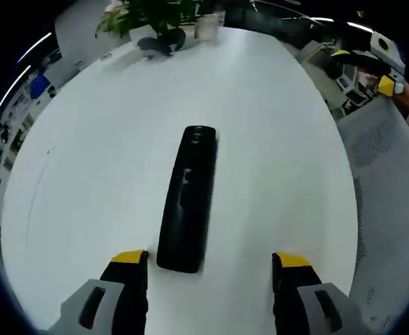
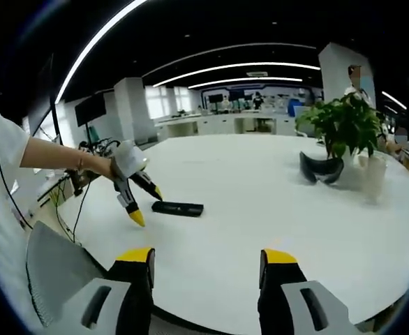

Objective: Press the specified remote control buttons in sequence, fully releasing each button before pressing the next.

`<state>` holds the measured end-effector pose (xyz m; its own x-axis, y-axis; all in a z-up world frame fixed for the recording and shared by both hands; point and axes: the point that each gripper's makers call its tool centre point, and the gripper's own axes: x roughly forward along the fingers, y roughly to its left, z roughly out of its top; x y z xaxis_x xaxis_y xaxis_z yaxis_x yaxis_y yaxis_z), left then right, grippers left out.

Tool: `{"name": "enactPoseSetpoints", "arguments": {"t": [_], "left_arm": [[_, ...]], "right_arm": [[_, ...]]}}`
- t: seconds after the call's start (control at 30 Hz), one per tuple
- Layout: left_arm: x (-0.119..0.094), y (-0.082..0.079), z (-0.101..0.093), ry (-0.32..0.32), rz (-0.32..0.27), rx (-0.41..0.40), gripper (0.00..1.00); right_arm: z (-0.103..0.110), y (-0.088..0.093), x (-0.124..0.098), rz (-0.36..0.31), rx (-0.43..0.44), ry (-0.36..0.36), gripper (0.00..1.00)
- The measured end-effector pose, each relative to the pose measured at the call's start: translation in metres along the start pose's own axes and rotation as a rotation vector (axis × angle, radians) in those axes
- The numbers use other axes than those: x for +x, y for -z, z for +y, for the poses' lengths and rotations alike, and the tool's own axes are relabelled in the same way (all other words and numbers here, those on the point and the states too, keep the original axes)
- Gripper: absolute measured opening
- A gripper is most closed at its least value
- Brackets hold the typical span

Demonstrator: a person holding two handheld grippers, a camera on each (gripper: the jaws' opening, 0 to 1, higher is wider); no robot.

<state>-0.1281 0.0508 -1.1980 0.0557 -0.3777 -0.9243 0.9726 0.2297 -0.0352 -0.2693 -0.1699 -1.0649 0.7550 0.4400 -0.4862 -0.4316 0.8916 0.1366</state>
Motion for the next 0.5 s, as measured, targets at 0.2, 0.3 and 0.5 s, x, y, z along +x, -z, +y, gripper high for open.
{"name": "enactPoseSetpoints", "arguments": {"t": [0.2,0.3,0.5], "left_arm": [[0.006,-0.014,0.001,0.022,0.039,0.109,0.63],[0.007,-0.02,0.003,0.033,0.046,0.145,0.54],[0.007,-0.025,0.006,0.035,0.064,0.204,0.29]], "right_arm": [[-0.002,0.002,0.0,0.011,0.004,-0.002,0.55],[-0.003,0.003,0.0,0.021,0.004,-0.004,0.53],[-0.004,0.007,0.0,0.036,-0.007,-0.006,0.47]]}}
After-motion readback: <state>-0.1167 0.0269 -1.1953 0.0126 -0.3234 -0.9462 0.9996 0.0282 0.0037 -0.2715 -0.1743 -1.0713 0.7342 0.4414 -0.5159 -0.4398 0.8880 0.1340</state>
